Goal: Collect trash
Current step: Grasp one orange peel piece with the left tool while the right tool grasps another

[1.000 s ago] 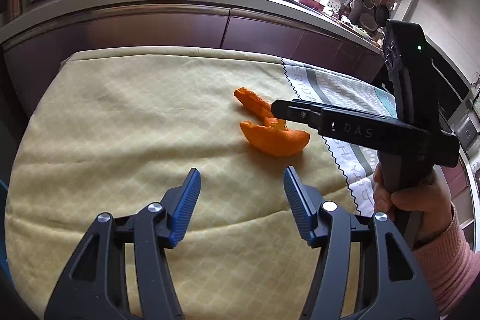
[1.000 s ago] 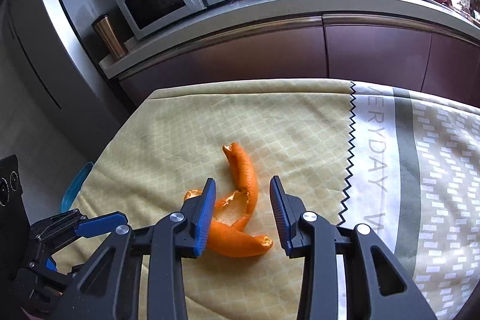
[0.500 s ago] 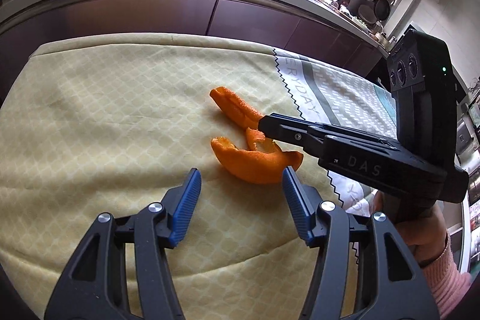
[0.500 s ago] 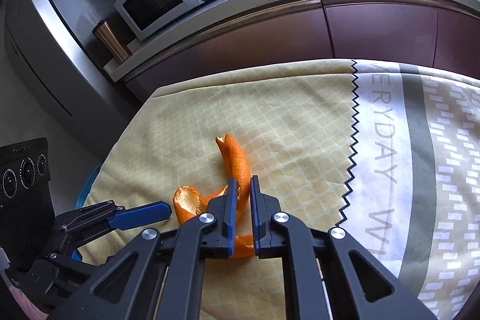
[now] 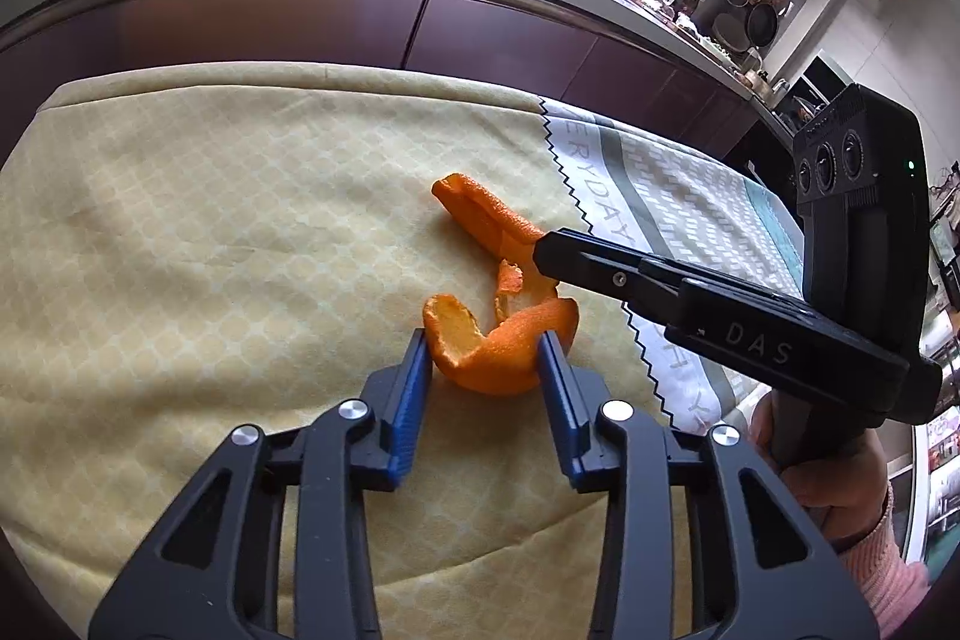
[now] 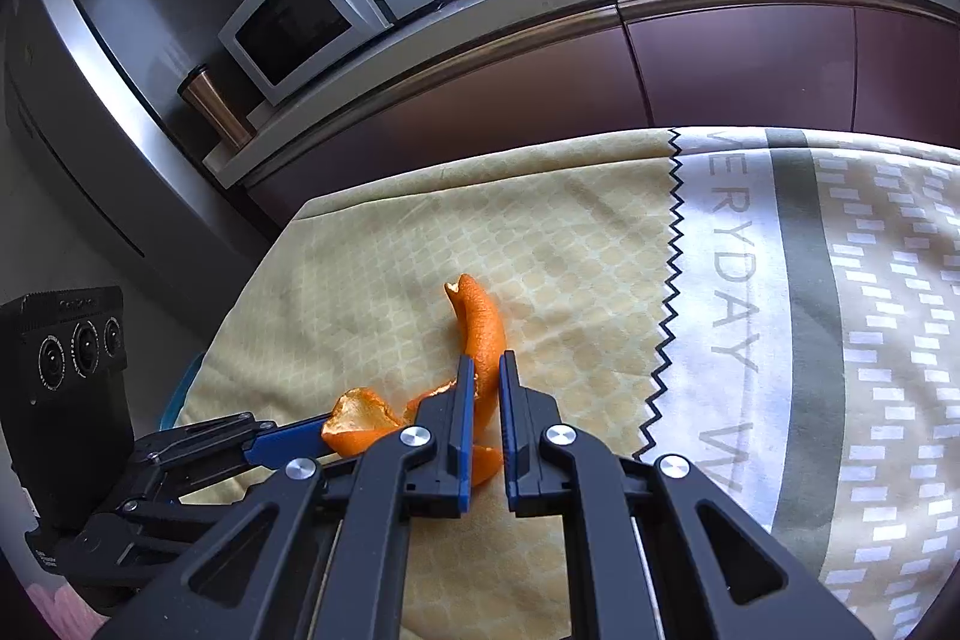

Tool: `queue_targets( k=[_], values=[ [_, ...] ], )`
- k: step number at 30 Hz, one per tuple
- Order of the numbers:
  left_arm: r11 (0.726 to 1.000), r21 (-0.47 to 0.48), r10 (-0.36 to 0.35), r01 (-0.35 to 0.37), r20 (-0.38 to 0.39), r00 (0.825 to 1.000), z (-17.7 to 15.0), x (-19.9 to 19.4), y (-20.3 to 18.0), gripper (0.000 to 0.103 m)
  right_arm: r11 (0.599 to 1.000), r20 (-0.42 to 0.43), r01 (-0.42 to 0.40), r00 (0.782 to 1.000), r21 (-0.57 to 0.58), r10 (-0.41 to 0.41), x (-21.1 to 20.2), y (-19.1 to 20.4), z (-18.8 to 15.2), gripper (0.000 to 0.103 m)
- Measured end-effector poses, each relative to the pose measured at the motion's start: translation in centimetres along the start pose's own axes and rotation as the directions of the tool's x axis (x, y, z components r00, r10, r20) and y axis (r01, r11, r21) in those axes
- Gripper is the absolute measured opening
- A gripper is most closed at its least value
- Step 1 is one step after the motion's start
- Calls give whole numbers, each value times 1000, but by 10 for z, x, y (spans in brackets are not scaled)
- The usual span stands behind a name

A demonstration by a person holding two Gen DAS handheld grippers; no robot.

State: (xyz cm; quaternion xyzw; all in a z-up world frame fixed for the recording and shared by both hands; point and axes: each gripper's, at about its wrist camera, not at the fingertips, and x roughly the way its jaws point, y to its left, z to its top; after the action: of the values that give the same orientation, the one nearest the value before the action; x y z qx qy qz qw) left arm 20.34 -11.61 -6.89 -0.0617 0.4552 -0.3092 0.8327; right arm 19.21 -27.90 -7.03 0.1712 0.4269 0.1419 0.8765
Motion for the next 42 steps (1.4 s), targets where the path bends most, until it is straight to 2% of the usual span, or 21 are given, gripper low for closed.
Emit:
queue_targets(
  k=[6, 13, 21, 30, 34, 37, 39, 42],
  values=[
    [999, 40, 17, -17, 9, 1000, -10, -11, -8, 23, 1000, 7, -2, 1000, 4, 2, 0, 0, 1, 7],
    [999, 31, 38, -39, 41, 998, -30, -39, 3, 21, 1000, 10, -22, 1000, 6, 22, -3, 2, 0, 7],
    [996, -32, 86, -84, 82, 993, -47, -77, 35, 20, 998, 1, -65, 998, -19, 65, -7, 17, -6, 7],
    [987, -97, 140, -128, 120, 983, -68, -108, 60, 19, 986, -46, -157, 987, -51, 155, -7, 47, -30, 7],
    [985, -105, 148, -135, 125, 981, -77, -115, 65, 19, 985, -78, -150, 986, -83, 144, 0, 59, -40, 11],
    [984, -101, 159, -147, 120, 980, -81, -114, 66, 20, 987, -92, -134, 988, -89, 125, 5, 61, -45, 18],
    [982, -95, 175, -164, 116, 978, -86, -113, 66, 22, 988, -96, -119, 989, -96, 110, 9, 63, -48, 18],
    [981, -87, 182, -173, 106, 977, -89, -110, 65, 25, 989, -99, -99, 991, -111, 88, 11, 65, -52, 11]
  ],
)
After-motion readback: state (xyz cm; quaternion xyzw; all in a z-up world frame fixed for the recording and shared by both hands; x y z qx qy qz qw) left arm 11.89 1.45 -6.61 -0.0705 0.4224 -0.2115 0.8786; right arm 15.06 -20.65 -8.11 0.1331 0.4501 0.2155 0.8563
